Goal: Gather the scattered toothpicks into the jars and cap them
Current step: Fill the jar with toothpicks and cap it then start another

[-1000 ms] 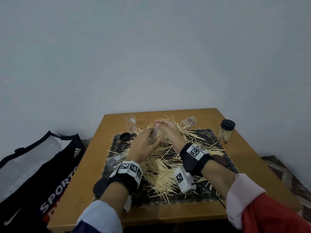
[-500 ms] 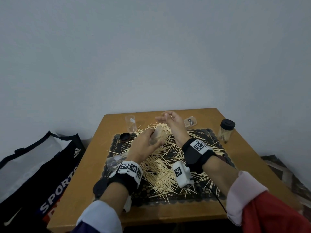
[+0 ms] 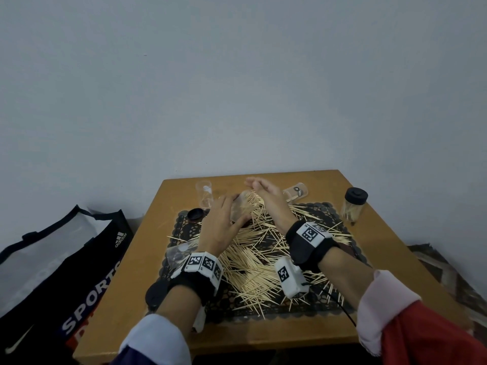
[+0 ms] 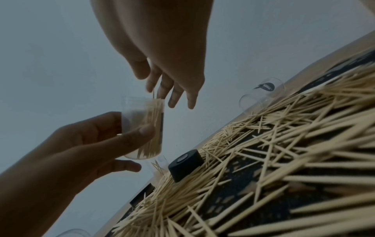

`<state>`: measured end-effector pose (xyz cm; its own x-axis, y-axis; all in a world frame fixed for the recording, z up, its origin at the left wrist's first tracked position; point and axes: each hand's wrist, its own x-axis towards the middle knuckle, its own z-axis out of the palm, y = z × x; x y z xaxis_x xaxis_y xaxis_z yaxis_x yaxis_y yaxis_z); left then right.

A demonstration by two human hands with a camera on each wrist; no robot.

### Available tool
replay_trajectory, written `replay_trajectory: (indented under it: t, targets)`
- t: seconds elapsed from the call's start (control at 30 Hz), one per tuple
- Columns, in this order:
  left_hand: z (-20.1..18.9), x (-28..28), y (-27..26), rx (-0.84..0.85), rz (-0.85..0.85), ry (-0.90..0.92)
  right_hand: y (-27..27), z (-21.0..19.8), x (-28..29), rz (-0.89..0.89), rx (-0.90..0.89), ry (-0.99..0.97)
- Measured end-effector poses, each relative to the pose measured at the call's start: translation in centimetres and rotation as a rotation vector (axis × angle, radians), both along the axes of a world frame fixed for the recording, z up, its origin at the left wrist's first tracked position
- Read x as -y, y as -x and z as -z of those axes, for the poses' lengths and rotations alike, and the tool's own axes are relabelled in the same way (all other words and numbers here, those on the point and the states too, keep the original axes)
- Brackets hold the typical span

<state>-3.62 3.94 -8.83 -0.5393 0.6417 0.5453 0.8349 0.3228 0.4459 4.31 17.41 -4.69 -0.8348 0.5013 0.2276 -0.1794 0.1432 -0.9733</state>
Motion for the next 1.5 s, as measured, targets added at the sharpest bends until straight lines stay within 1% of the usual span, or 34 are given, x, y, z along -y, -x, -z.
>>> replay_trajectory:
  t: [0.07, 0.17, 0.27, 0.4, 0.53, 0.6, 0.67, 0.7, 0.8, 0.87, 0.97, 1.03, 1.1, 1.23, 1.3, 1.33, 1.37, 1.43, 1.47, 1.5]
  targets:
    - [0.1, 0.0, 0.1, -0.011, 0.002, -0.015, 0.0, 0.0, -0.1, -0.018, 0.046, 0.004]
    - [0.0, -0.1, 0.0, -0.023, 0.031, -0.024, 0.0, 0.5, 0.2, -0.067, 0.156, -0.061]
    - [-0.1, -0.1, -0.1, -0.049, 0.039, -0.036, -0.1, 0.9, 0.5, -0.108, 0.155, -0.044]
    - [0.3, 0.0, 0.4, -0.082, -0.016, 0.004, -0.6, 0.4, 0.1, -0.115, 0.184, -0.046]
    - [0.5, -0.1, 0.6, -0.071, -0.038, 0.014, -0.7, 0.2, -1.0, -0.195, 0.249, -0.029]
    - [0.7, -0.1, 0.7, -0.069, -0.035, 0.032, -0.7, 0.0, -1.5, -0.141, 0.275, -0.047]
    - [0.8, -0.1, 0.9, -0.052, -0.048, 0.054, -0.9, -0.2, -1.9, -0.046, 0.306, -0.127]
    - [0.9, 0.0, 1.0, -0.048, -0.051, 0.063, -1.0, -0.3, -2.0, -0.047, 0.325, -0.154]
    - [1.0, 0.0, 0.9, -0.048, -0.036, 0.101, -1.3, -0.1, -2.3, -0.125, 0.372, -0.153]
    - [0.9, 0.0, 0.8, -0.041, -0.037, 0.119, -1.4, 0.0, -2.6, -0.117, 0.380, -0.153]
    - [1.0, 0.0, 0.8, -0.060, -0.014, 0.097, -1.4, -0.1, -2.7, -0.169, 0.388, -0.147]
    - [1.1, 0.0, 0.8, -0.059, -0.007, 0.099, -1.3, -0.1, -2.8, -0.158, 0.374, -0.138]
    - [1.1, -0.1, 0.8, -0.055, 0.015, 0.092, -1.3, -0.1, -2.9, -0.178, 0.359, -0.101]
    - [1.0, -0.2, 0.7, -0.094, 0.041, 0.070, -1.6, -0.2, -3.1, -0.328, 0.310, -0.006]
    - [1.0, -0.2, 0.8, -0.086, 0.024, 0.073, -1.5, -0.1, -3.6, -0.324, 0.310, 0.055]
    - [0.9, -0.2, 0.7, -0.074, 0.009, 0.080, -1.3, 0.0, -3.9, -0.260, 0.325, 0.018]
    - [0.9, -0.2, 0.7, -0.060, -0.010, 0.086, -1.1, 0.2, -4.4, -0.166, 0.355, -0.073]
    - [0.8, -0.2, 0.6, -0.037, -0.034, 0.096, -0.9, 0.5, -5.3, 0.000, 0.451, -0.318]
    - [0.7, -0.2, 0.6, -0.031, -0.036, 0.103, -0.9, 0.8, -5.8, 0.034, 0.526, -0.437]
    - [0.7, -0.2, 0.6, -0.026, -0.034, 0.112, -0.8, 1.2, -6.2, 0.029, 0.633, -0.535]
